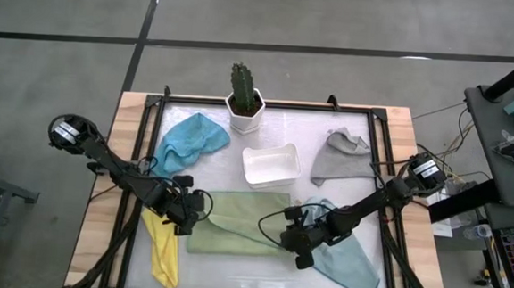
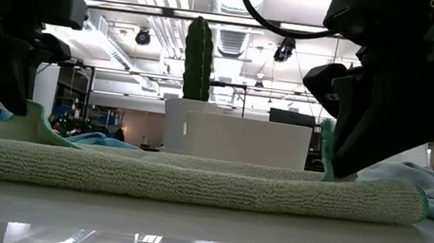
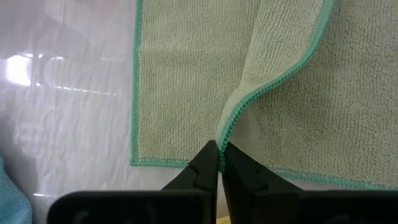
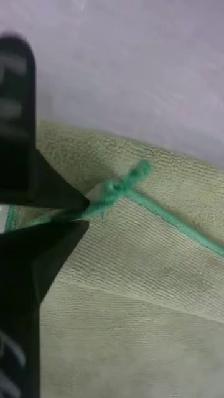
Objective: Fold microfiber towels
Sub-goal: Fold the green towel
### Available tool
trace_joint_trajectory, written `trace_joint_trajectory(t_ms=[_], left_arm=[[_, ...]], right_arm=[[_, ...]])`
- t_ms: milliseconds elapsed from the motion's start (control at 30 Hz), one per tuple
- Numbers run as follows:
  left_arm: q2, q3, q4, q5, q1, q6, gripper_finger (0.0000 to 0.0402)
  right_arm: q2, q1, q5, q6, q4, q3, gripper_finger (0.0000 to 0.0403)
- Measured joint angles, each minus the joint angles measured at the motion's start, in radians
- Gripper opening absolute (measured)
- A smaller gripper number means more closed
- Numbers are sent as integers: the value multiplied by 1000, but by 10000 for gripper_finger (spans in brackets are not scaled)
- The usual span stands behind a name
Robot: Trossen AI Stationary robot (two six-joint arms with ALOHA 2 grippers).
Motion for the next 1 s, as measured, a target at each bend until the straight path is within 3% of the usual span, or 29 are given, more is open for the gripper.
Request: trace_joint_trajectory(t_ms=[300, 600, 1000], left_arm=[[0, 9, 9, 0, 0, 2, 0], [-1, 10, -113, -1, 1, -50, 0], [1, 0, -138, -59, 45, -77, 0]], right_arm=[[-32, 0, 46, -35, -6, 9, 9], [-117, -47, 199, -14, -161, 8, 8], [-111, -177, 220, -30, -173, -8, 8]])
